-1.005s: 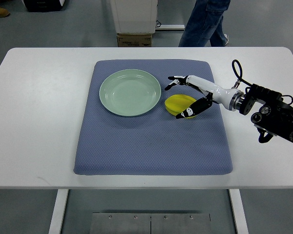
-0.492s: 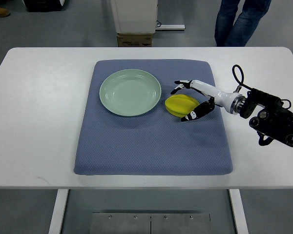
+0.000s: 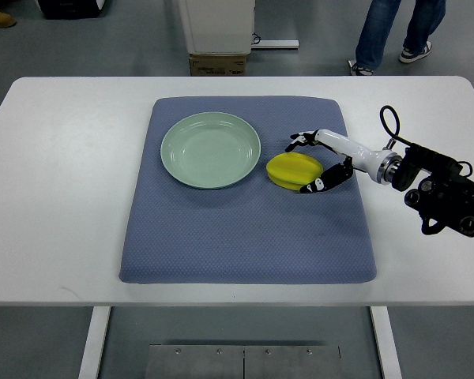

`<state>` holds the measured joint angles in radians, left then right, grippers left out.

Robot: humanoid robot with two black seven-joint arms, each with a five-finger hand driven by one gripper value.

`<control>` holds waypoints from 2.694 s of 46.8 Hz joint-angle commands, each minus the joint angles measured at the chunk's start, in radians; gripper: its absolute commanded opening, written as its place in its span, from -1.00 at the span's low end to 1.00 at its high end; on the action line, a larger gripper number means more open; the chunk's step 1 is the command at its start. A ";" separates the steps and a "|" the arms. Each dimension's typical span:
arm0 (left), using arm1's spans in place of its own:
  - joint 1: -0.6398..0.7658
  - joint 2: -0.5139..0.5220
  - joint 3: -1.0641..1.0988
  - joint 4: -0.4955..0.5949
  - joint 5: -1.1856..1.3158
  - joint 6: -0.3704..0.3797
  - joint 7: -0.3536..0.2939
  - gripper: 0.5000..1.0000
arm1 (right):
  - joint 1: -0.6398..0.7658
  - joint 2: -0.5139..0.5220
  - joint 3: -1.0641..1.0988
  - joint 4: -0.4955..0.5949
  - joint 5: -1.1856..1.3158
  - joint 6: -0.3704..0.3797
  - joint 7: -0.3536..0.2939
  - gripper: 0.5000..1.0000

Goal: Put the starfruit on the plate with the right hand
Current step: 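Close the right hand fingers around the yellow starfruit, then lift the starfruit with the right hand and carry it over the plate, then lower the starfruit onto the plate and open the right hand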

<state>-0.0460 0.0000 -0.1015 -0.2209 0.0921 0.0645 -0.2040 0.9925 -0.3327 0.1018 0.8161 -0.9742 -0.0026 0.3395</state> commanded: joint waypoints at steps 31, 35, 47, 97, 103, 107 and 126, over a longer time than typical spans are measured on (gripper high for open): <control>0.000 0.000 0.000 0.000 0.000 0.000 0.000 1.00 | 0.002 0.003 -0.017 -0.015 0.000 -0.001 0.015 -1.00; 0.000 0.000 -0.001 0.000 0.000 0.000 0.000 1.00 | 0.003 0.006 -0.011 -0.014 0.002 -0.002 0.015 -1.00; 0.000 0.000 0.000 0.000 0.000 0.000 0.000 1.00 | 0.028 0.020 0.056 -0.012 0.017 -0.008 0.013 -1.00; 0.000 0.000 0.000 0.000 0.000 0.000 0.000 1.00 | 0.222 0.333 -0.070 -0.204 0.069 -0.010 -0.088 -1.00; 0.000 0.000 0.000 0.000 0.000 0.000 0.000 1.00 | 0.222 0.333 -0.077 -0.206 0.068 -0.011 -0.089 -1.00; 0.000 0.000 0.000 0.000 0.000 0.000 0.000 1.00 | 0.221 0.333 -0.088 -0.198 0.065 -0.014 -0.091 -1.00; 0.000 0.000 0.000 0.000 0.000 0.000 0.000 1.00 | 0.221 0.333 -0.159 -0.141 0.065 -0.017 -0.100 -1.00</control>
<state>-0.0460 0.0000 -0.1012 -0.2209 0.0921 0.0644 -0.2040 1.2121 0.0001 -0.0381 0.6709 -0.9096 -0.0212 0.2393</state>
